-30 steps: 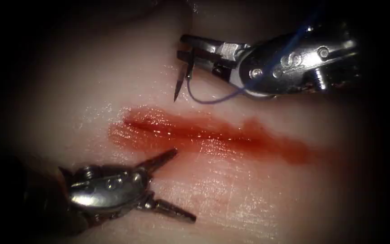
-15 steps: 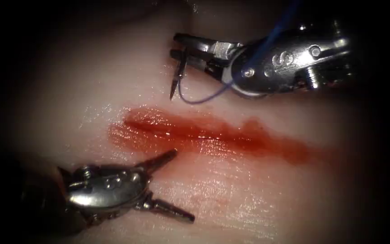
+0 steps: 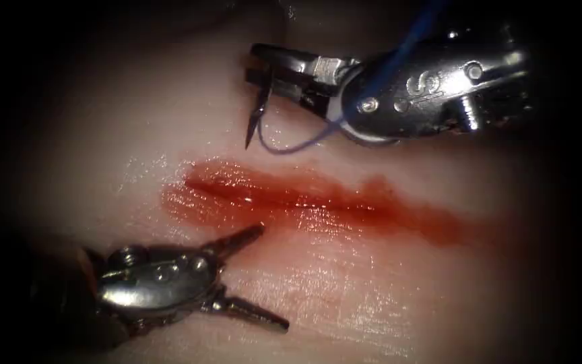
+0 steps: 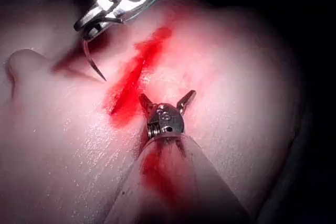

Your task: Wound Closure

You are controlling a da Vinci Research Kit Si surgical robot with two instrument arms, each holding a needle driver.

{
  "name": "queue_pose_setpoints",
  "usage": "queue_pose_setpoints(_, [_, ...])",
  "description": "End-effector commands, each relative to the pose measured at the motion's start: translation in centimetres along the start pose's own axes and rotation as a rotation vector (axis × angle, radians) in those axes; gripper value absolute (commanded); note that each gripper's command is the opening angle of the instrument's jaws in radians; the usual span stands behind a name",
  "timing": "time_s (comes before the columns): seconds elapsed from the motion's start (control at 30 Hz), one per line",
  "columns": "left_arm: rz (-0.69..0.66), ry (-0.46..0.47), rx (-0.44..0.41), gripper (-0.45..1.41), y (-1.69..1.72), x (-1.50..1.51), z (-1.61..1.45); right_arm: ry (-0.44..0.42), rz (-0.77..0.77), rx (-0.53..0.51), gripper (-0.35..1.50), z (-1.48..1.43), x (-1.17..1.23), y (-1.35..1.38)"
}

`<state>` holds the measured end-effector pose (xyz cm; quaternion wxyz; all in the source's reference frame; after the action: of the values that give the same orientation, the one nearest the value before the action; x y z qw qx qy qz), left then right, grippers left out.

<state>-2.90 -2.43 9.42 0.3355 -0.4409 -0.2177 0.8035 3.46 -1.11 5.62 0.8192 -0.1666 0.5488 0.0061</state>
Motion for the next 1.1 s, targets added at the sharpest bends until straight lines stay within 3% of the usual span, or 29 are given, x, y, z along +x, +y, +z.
queue_pose_setpoints(0.03, [-0.003, -0.002, -0.004, 1.01, 0.04, -0.07, 0.07, 0.000, -0.004, 0.005, -0.35, 0.09, -0.04, -0.12])
queue_pose_setpoints(0.53, [-0.002, -0.003, -0.008, 1.01, 0.04, -0.06, 0.03, -0.026, -0.055, 0.041, -0.35, 0.14, -0.12, -0.26])
queue_pose_setpoints(0.83, [-0.004, -0.004, -0.014, 0.98, -0.01, -0.08, -0.04, -0.065, -0.104, 0.124, -0.35, 0.27, -0.20, -0.55])
queue_pose_setpoints(1.1, [-0.009, -0.005, -0.002, 0.94, -0.11, -0.13, -0.14, -0.091, 0.000, 0.157, -0.35, 0.27, -0.17, -0.55])
